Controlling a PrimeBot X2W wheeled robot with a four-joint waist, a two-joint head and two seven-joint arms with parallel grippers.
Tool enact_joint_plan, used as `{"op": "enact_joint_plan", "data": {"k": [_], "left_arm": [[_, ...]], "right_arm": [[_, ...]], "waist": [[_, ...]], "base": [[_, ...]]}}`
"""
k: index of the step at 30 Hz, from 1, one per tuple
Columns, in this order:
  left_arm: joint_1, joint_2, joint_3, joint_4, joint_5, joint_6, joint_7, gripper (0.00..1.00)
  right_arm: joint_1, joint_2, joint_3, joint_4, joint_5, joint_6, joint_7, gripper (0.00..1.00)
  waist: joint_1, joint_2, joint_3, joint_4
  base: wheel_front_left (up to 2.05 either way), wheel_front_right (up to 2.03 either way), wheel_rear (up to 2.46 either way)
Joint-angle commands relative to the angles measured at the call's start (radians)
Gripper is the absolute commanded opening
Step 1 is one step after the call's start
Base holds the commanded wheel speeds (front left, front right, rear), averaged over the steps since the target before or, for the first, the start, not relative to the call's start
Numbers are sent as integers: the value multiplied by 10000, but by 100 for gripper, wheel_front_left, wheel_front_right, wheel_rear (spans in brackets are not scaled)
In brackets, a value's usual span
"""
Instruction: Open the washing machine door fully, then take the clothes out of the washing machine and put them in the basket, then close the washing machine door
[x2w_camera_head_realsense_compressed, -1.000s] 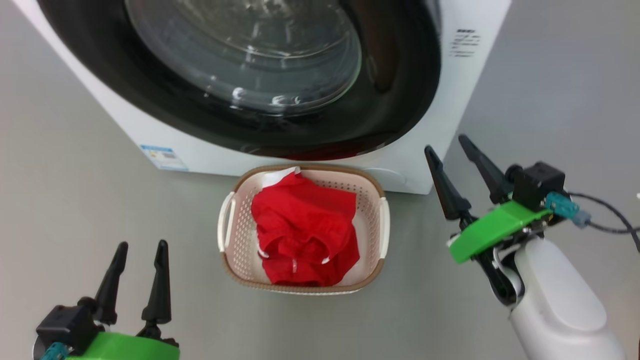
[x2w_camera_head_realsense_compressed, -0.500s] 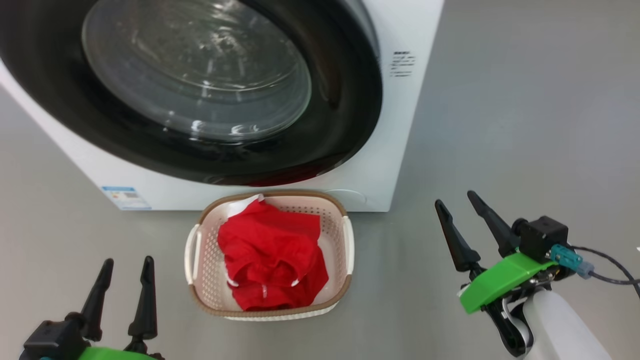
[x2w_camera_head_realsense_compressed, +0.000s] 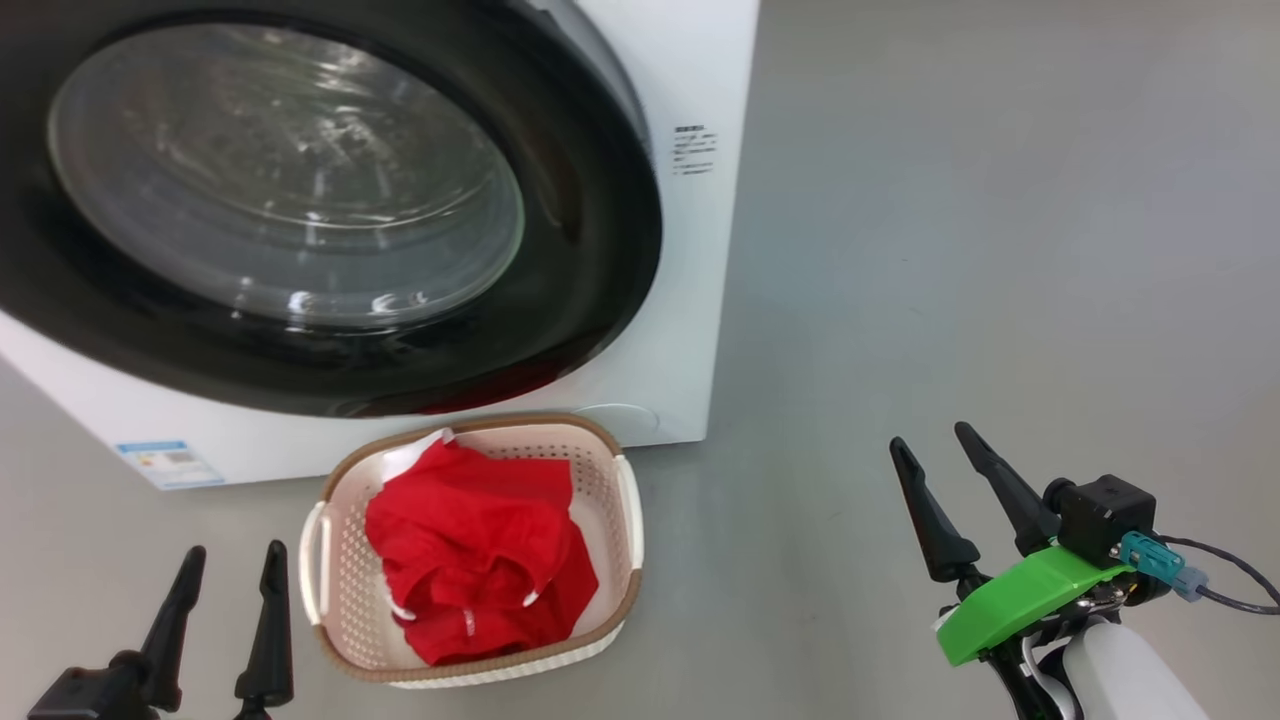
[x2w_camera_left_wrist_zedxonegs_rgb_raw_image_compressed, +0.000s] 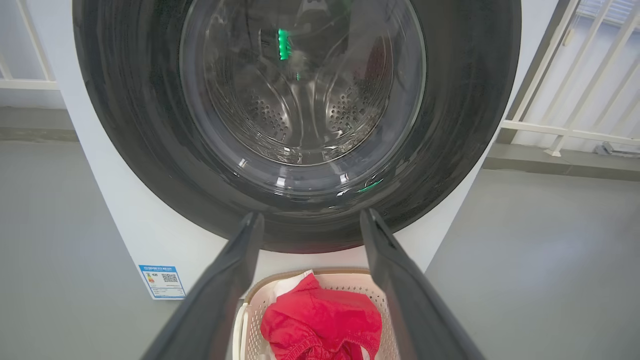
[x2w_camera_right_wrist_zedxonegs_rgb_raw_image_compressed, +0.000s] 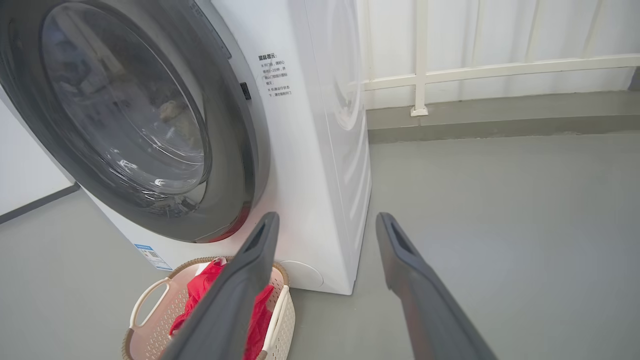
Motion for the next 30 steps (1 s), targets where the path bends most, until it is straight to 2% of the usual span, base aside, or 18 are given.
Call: {"op": "enact_joint_plan", "data": {"k": [1, 13, 30], "left_arm": [[-123, 262, 374, -231, -6, -29, -82, 100], [-60, 379, 564, -159, -69, -29, -82, 100], [-2, 260, 746, -215, 15, -29, -82, 100]], "right_arm": [[69, -46, 134, -314, -4, -23, -49, 100], [401, -78, -59, -540, -45, -23, -49, 100], [476, -44, -173, -587, -95, -23, -49, 100]], "waist": [[0, 0, -66, -245], [0, 0, -79, -681], [0, 0, -91, -596]], "base": [[0, 0, 0], [0, 0, 0], [0, 0, 0]]}}
